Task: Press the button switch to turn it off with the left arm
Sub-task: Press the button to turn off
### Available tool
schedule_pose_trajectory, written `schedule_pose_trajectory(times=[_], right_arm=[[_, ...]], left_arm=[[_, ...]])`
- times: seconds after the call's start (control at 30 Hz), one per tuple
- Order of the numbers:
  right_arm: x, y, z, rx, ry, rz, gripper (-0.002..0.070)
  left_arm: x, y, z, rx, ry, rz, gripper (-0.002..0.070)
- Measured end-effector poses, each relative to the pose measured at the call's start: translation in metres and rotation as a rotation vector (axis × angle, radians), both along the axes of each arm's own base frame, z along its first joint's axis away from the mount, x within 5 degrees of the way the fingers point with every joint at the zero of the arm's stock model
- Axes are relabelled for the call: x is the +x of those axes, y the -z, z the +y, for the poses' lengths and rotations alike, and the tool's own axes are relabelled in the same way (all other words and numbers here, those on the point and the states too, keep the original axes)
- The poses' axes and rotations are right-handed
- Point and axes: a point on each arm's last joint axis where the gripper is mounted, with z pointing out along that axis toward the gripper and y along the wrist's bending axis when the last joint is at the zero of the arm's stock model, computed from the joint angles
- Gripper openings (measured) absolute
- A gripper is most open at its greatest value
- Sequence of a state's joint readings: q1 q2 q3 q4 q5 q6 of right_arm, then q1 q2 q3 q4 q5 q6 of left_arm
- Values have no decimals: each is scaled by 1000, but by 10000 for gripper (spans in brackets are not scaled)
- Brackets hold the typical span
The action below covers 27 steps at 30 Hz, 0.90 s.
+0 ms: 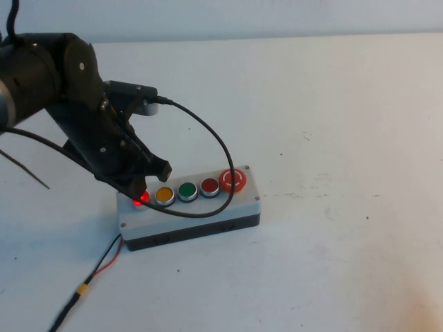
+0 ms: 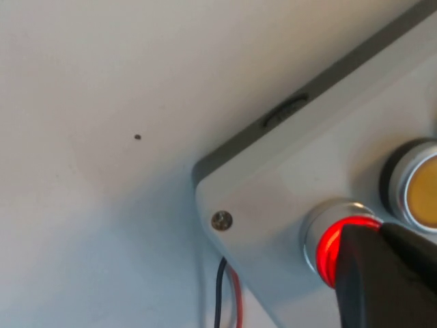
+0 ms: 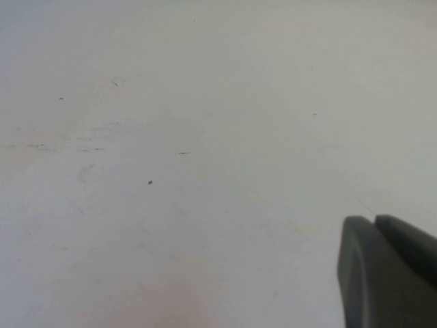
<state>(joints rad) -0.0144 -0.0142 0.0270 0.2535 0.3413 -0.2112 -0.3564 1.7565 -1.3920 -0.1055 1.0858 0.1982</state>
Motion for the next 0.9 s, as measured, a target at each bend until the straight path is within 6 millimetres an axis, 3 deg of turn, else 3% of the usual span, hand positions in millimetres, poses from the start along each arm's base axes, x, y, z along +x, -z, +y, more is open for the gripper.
schedule_pose_trajectory(times=[0.9], right_arm=[[0, 0, 0, 0, 0, 0, -16]], left_arm=[[12, 9, -5, 10, 16, 17, -2]])
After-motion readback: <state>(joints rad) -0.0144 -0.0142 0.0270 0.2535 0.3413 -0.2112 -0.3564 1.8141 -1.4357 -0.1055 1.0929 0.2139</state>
